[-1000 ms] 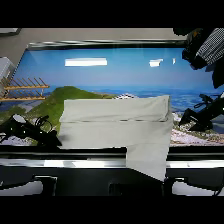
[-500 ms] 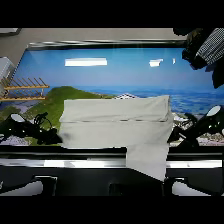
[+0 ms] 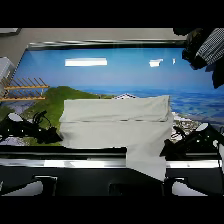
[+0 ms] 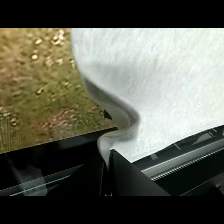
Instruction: Fold the clothes and pants, and hang the long-sleeved shirts on hangers.
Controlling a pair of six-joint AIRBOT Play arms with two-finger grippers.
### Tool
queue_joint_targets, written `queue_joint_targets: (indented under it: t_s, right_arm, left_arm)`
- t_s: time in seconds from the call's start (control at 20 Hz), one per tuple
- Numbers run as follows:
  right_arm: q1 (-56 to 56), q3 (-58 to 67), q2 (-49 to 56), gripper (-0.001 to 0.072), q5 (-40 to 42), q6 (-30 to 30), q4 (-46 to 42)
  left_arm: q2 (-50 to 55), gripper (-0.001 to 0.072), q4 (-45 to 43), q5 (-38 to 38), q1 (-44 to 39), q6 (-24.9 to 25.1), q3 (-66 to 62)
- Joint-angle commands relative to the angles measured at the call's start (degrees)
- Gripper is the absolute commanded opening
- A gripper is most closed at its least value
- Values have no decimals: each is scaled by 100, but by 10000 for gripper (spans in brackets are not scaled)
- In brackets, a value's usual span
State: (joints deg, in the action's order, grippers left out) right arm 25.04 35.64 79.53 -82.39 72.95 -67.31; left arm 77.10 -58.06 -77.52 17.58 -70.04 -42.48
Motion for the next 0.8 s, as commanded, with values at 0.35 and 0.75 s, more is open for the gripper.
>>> queue_joint_targets:
  t_s: [0.35,0.75]
  right_arm:
    - [-2,1421,-566,50,96,326,767]
    - [-380,3265,455,50,1593,750,1484]
  left_arm:
    - [-361,21,114,-90,-4,-35,-599]
    - [1145,21,911,258,-262,-466,-2695]
